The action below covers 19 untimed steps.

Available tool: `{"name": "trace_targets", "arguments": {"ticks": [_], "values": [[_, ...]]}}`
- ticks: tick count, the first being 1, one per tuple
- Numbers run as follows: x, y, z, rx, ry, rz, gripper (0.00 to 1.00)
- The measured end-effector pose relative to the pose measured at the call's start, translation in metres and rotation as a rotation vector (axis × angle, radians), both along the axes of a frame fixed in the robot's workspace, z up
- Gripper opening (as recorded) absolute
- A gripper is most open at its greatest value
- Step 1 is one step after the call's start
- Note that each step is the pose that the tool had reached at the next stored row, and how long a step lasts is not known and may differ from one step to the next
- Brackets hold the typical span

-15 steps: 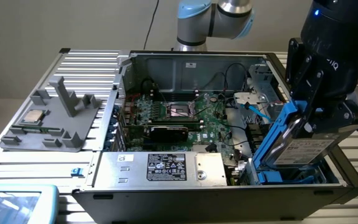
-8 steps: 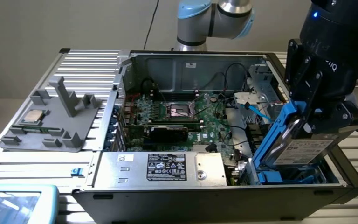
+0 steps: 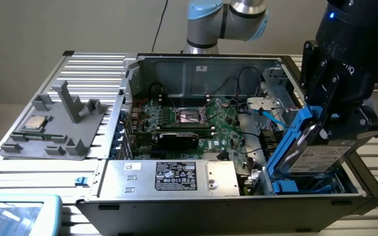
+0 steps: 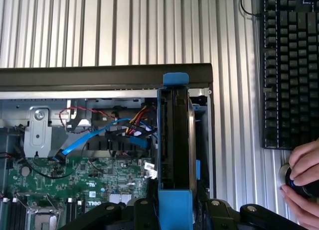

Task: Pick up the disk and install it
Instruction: 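Insert the disk into the insertion slot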

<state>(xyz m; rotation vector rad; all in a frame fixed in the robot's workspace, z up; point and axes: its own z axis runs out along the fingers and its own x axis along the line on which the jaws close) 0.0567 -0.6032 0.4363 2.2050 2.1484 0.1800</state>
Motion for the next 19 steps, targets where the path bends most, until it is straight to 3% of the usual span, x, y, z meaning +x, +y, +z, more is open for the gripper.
{"name": "trace_targets", "arguments": {"ticks": [13,19], "values": [[-0.0001,0.0001,-0.0003,0.0013,0.0000,0.000,0.37],[-0.0001,0.0001,-0.0055,0.0045,0.0000,0.000,0.37]]}}
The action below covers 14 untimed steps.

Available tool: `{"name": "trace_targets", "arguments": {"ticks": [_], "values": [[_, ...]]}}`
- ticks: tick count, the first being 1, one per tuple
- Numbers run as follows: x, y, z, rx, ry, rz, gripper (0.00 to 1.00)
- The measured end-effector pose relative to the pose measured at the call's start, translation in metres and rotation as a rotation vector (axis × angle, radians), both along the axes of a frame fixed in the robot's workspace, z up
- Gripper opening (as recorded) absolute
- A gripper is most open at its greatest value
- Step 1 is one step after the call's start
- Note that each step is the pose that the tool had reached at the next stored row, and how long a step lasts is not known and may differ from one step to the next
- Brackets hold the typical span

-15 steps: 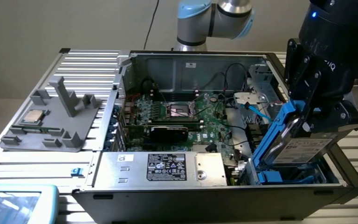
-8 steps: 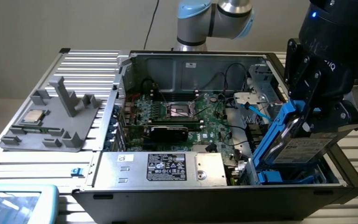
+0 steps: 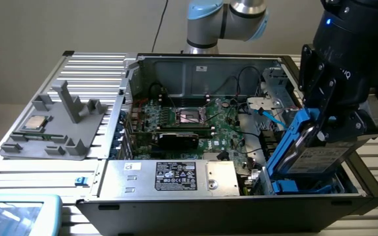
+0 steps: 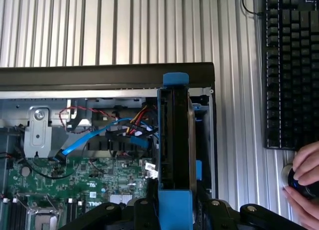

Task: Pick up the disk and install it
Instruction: 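Insert the disk into the insertion slot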

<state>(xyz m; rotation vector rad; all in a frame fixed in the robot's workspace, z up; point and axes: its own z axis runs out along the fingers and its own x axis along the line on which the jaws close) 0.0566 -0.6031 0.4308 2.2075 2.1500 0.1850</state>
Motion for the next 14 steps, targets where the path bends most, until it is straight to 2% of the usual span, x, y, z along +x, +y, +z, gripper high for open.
{"name": "trace_targets", "arguments": {"ticks": [6,14], "values": [[0.000,0.0000,-0.0092,0.0021,0.0000,0.000,0.37],[0.000,0.0000,-0.0236,0.0022,0.0000,0.000,0.37]]}}
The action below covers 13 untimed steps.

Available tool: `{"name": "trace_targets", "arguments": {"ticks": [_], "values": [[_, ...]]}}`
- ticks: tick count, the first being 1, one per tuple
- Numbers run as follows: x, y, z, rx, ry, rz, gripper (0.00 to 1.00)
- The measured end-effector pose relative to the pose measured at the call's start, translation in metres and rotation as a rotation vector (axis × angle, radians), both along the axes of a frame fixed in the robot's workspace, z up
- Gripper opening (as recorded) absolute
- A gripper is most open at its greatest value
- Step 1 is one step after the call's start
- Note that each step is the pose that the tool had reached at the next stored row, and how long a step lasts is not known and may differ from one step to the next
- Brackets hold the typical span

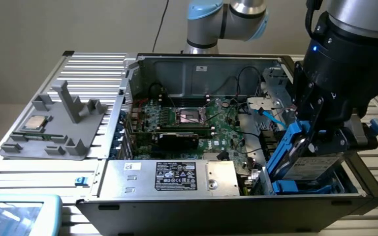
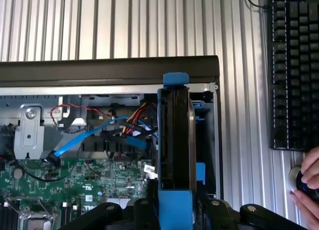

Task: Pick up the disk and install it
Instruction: 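Insert the disk into the insertion slot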

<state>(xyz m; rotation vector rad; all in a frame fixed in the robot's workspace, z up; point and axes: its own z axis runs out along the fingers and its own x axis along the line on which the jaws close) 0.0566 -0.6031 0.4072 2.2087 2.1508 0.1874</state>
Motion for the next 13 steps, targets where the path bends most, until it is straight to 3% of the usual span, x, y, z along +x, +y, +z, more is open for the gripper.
{"name": "trace_targets", "arguments": {"ticks": [13], "values": [[0.000,0.0000,-0.0196,0.0000,0.0000,0.000,0.37]]}}
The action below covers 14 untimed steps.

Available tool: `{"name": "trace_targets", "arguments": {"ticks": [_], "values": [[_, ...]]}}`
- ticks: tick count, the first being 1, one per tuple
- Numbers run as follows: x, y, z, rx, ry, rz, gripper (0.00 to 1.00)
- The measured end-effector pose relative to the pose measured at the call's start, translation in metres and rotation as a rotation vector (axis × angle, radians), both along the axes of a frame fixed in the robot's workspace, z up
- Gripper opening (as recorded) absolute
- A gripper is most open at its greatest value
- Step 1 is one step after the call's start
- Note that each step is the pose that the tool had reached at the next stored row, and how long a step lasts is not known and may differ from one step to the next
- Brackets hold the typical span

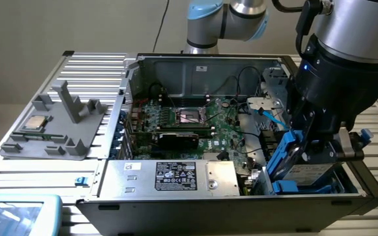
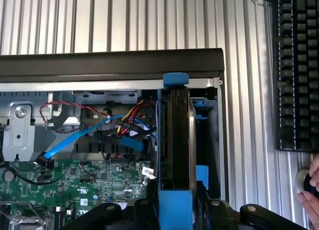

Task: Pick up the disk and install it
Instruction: 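Insert the disk into the insertion slot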

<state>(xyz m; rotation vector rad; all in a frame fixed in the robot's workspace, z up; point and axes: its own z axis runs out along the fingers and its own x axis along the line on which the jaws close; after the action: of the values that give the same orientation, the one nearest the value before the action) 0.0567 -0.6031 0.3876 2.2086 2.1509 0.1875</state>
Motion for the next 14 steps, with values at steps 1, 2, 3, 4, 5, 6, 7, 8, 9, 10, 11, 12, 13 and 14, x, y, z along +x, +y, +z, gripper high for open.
{"name": "trace_targets", "arguments": {"ticks": [1,2,3,4,5,6,7,8,9,10,11,12,13,14], "values": [[0.0000,0.0000,-0.0017,0.0002,0.0000,0.000,0.37],[0.0000,0.0000,-0.0035,0.0000,0.0001,0.000,0.37],[0.0000,0.0000,-0.0052,0.0001,0.0004,0.000,0.37],[-0.0001,0.0000,-0.0071,0.0000,0.0006,0.000,0.37],[0.0000,0.0000,-0.0088,0.0000,0.0008,0.000,0.37],[-0.0001,0.0000,-0.0105,0.0001,0.0010,0.000,0.37],[-0.0001,0.0000,-0.0111,-0.0001,0.0010,0.000,0.37],[0.0000,0.0000,-0.0111,0.0000,0.0010,0.000,0.37],[0.0001,0.0000,-0.0111,-0.0001,0.0010,0.000,0.37],[0.0001,0.0000,-0.0111,-0.0002,0.0011,0.000,0.37],[0.0001,0.0000,-0.0112,-0.0001,0.0010,0.000,0.37],[0.0001,0.0000,-0.0112,-0.0001,0.0010,0.000,0.37],[0.0001,0.0000,-0.0112,0.0001,0.0010,0.000,0.37],[0.0000,0.0000,-0.0113,0.0002,0.0010,0.000,0.39]]}}
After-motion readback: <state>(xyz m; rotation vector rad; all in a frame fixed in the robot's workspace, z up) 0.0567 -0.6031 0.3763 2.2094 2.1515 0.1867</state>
